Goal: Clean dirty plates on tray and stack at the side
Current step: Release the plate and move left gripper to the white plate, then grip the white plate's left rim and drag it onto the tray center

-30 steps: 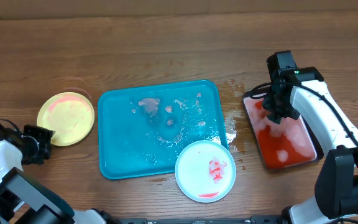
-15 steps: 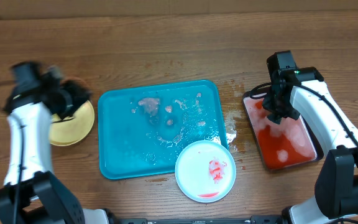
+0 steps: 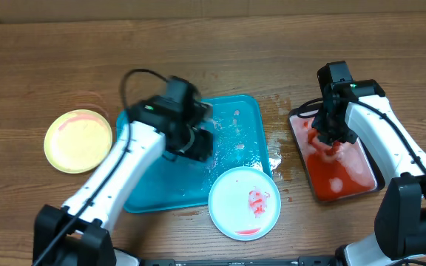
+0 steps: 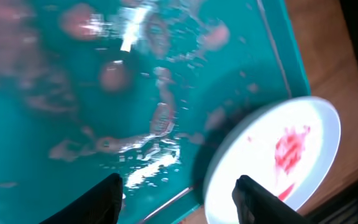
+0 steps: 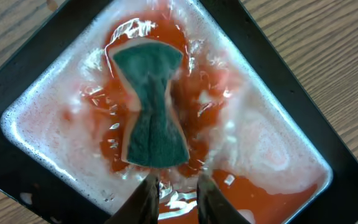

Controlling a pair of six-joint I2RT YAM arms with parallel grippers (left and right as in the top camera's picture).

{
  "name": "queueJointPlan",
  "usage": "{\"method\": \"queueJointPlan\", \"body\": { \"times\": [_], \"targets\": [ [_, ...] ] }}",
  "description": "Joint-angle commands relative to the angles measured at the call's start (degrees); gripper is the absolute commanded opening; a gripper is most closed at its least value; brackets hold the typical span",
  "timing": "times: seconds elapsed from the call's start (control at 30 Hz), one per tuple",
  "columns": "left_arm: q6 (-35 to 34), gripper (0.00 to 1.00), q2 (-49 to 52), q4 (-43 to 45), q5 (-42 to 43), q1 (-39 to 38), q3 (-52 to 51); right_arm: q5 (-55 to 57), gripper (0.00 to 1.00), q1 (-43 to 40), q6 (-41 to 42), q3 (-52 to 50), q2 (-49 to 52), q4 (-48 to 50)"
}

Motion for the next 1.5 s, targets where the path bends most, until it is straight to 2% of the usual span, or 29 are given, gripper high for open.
{"method": "queueJointPlan", "body": {
  "times": [0.0, 0.17, 0.33, 0.57, 0.73, 0.8, 0.9, 0.93, 0.97, 1.07, 1.2, 1.4, 1.47],
  "targets": [
    [2.45, 0.6, -0.33, -0.31, -3.65, -3.93, -1.42, -0.22, 0.24, -0.22, 0.0, -0.02, -0.37, 0.07],
    [1.31, 0.6, 0.68, 1.22, -3.08, -6.47, -5.86, -0.61, 0.26, -0.22, 0.0, -0.02, -0.37, 0.09],
    [0.7, 0.64, 0.9, 6.32, -2.97, -6.62, -11.91, -0.7, 0.34, -0.22, 0.0, -0.02, -0.37, 0.33],
    [0.72, 0.71, 1.44, 11.3, -2.73, -6.64, -14.58, -1.09, 0.35, -0.22, 0.0, -0.02, -0.37, 0.5],
    [0.9, 0.69, 3.78, 11.69, -1.14, -6.64, -15.19, -1.09, 0.35, -0.22, 0.0, -0.02, -0.37, 0.52],
    [0.9, 0.64, 5.11, 11.69, -0.94, -6.64, -15.23, -1.09, 0.35, -0.22, 0.0, -0.02, -0.37, 0.52],
    [0.92, 0.48, 7.04, 11.93, 0.02, -6.64, -15.26, -1.11, 0.35, -0.22, 0.0, -0.02, -0.37, 0.5],
    [0.9, 0.4, 7.56, 12.07, 0.04, -6.64, -15.23, -1.09, 0.35, -0.22, 0.0, -0.02, -0.37, 0.48],
    [0.9, 0.27, 8.04, 12.15, 0.04, -6.64, -15.23, -1.09, 0.35, -0.22, 0.0, -0.02, -0.37, 0.48],
    [0.7, 0.04, 9.03, 12.57, 0.02, -6.64, -15.23, -1.09, 0.35, -0.22, 0.0, -0.02, -0.37, 0.5],
    [-1.49, 0.04, 9.05, 13.73, -0.76, -6.6, -15.23, -1.09, 0.35, -0.22, 0.0, -0.02, -0.37, 0.46],
    [-15.91, 0.04, 9.03, 16.17, -13.68, -5.29, -15.17, -1.09, 0.35, -0.22, 0.0, -0.02, -0.37, 0.48],
    [-19.5, 0.04, 9.03, 16.48, -15.34, -4.02, -15.17, -1.09, 0.35, -0.22, 0.0, -0.02, -0.37, 0.5]
  ]
}}
